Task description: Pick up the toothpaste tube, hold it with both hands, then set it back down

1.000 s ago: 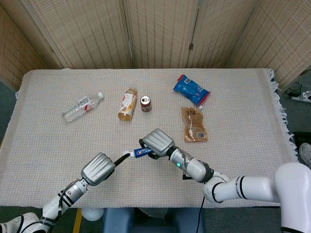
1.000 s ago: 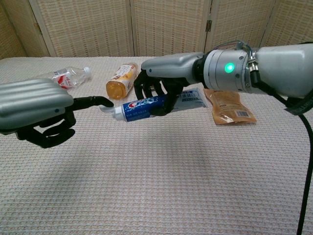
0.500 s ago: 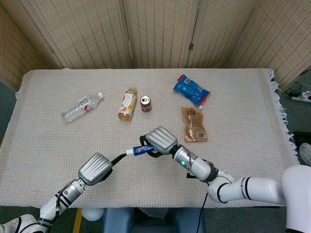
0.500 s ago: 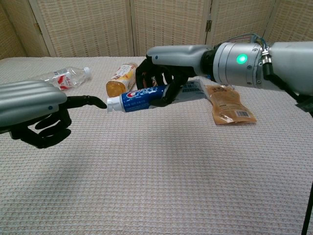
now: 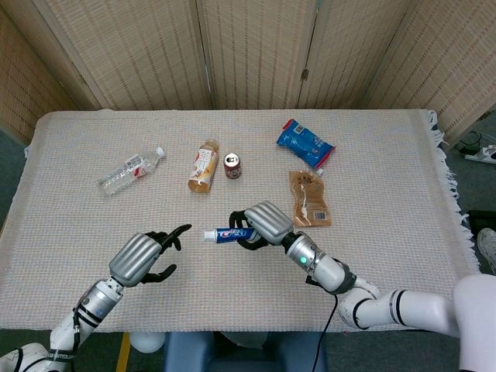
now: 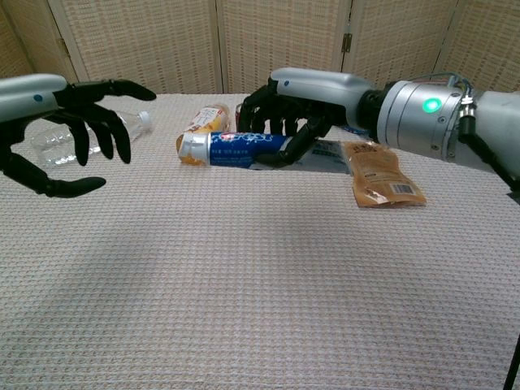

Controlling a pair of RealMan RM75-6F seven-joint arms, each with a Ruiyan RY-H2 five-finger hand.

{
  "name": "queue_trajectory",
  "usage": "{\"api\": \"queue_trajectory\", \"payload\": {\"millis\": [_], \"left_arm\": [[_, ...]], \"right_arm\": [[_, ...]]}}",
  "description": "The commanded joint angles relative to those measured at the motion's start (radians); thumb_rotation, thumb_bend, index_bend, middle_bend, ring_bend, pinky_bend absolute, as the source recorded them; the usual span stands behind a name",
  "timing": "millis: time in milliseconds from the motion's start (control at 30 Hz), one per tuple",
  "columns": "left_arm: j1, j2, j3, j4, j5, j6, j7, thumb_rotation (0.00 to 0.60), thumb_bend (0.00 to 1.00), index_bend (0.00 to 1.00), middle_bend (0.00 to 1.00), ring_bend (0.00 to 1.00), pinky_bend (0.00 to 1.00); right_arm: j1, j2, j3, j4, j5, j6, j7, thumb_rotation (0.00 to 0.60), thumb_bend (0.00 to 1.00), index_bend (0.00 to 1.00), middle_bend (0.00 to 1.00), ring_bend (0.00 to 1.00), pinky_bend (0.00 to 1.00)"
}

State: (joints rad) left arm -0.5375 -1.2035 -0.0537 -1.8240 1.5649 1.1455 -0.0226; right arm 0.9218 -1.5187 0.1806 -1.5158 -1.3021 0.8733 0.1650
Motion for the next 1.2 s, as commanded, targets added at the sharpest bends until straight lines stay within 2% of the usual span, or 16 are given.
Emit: {"api": "queue_trajectory", "payload": {"millis": [33, 67, 133, 200, 233, 333, 533, 867, 1200], "left_arm": [[0.024, 0.061, -0.031, -0.021, 0.003, 0.067, -0.252, 0.527, 0.23, 0.07, 0.24, 0.17, 0.18], [0.022, 0.077, -0.033, -0.032, 0.001, 0.061, -0.317, 0.47, 0.22, 0.07, 0.21, 0.14, 0.14], [0.022, 0.091, -0.039, -0.036, 0.004, 0.066, -0.404, 0.264, 0.2, 0.07, 0.16, 0.09, 0.04], [0.024, 0.092, -0.044, -0.027, 0.012, 0.081, -0.463, 0.157, 0.18, 0.08, 0.15, 0.08, 0.0], [0.025, 0.089, -0.046, -0.023, 0.016, 0.088, -0.474, 0.117, 0.17, 0.08, 0.14, 0.07, 0.0], [0.028, 0.07, -0.052, -0.015, 0.017, 0.105, -0.478, 0.059, 0.16, 0.08, 0.12, 0.05, 0.0], [0.021, 0.025, -0.067, -0.032, 0.003, 0.112, -0.452, 0.039, 0.15, 0.08, 0.07, 0.01, 0.0], [-0.007, -0.07, -0.083, -0.037, -0.021, 0.09, -0.319, 0.039, 0.14, 0.04, 0.06, 0.0, 0.0], [-0.019, -0.15, -0.085, -0.008, -0.032, 0.089, -0.254, 0.039, 0.14, 0.0, 0.04, 0.0, 0.0]], "right_arm": [[-0.037, -0.037, -0.013, 0.029, -0.052, 0.046, 0.082, 0.6, 0.71, 0.83, 0.7, 0.73, 0.57], [-0.045, -0.047, -0.015, 0.033, -0.06, 0.056, 0.104, 0.6, 0.71, 0.83, 0.7, 0.73, 0.57], [-0.055, -0.06, -0.018, 0.037, -0.069, 0.064, 0.141, 0.6, 0.71, 0.83, 0.7, 0.73, 0.57], [-0.067, -0.079, -0.022, 0.044, -0.078, 0.077, 0.18, 0.6, 0.71, 0.83, 0.7, 0.73, 0.57], [-0.073, -0.089, -0.023, 0.046, -0.082, 0.085, 0.198, 0.6, 0.71, 0.83, 0.7, 0.73, 0.57], [-0.091, -0.127, -0.025, 0.051, -0.088, 0.103, 0.254, 0.6, 0.71, 0.83, 0.7, 0.73, 0.57], [-0.101, -0.208, -0.025, 0.076, -0.108, 0.118, 0.324, 0.6, 0.71, 0.83, 0.7, 0.73, 0.57], [-0.107, -0.324, 0.008, 0.087, -0.116, 0.15, 0.407, 0.6, 0.71, 0.84, 0.71, 0.73, 0.58], [-0.111, -0.37, 0.035, 0.091, -0.126, 0.17, 0.438, 0.6, 0.71, 0.86, 0.72, 0.74, 0.59]]}}
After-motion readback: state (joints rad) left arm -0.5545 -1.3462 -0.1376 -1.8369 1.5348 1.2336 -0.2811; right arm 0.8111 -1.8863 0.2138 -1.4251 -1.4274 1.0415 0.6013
